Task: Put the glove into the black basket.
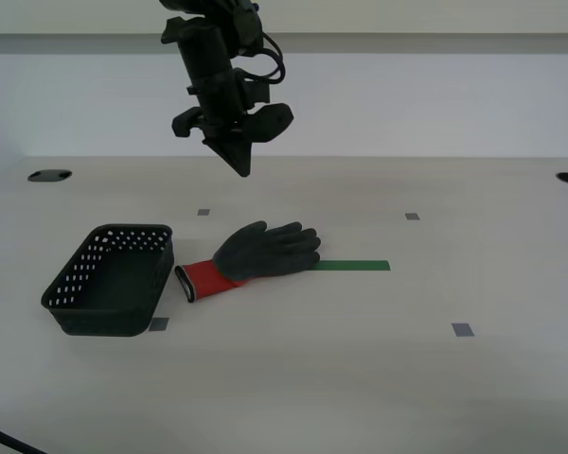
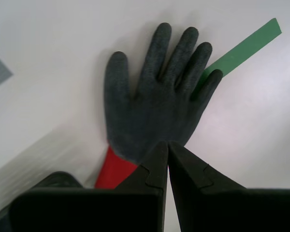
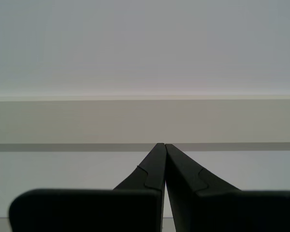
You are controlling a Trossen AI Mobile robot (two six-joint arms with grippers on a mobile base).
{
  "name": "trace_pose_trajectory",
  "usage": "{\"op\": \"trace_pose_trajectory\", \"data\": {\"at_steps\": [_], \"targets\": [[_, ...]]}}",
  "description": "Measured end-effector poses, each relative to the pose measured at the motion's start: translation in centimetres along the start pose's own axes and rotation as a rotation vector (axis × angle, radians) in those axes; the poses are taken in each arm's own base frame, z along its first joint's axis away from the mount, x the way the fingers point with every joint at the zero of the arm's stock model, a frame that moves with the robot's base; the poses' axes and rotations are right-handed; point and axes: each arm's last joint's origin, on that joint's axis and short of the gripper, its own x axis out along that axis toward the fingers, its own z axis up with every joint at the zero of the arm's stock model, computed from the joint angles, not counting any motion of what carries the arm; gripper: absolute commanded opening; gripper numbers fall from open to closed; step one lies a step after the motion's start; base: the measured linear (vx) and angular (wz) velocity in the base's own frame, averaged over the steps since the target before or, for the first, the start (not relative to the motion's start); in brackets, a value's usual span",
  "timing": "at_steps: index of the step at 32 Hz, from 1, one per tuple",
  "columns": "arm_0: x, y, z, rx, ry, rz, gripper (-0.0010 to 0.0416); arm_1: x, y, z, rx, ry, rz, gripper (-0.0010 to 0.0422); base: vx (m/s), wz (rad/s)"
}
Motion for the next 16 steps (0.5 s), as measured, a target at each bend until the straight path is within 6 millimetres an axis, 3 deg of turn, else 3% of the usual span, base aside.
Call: {"op": "trace_pose_trajectory", "data": {"at_steps": [9,16], "targets": [[0.0,0.0,0.0,0.0,0.0,0.0,0.0,5.2,-1.9,1.1,0.03,0.065,-0.023,0.0002,0.0,0.0],[0.0,0.0,0.0,0.0,0.003,0.0,0.0001,8.4,-2.2,0.5,0.028,0.137,0.017,0.0092,0.0,0.0]]}}
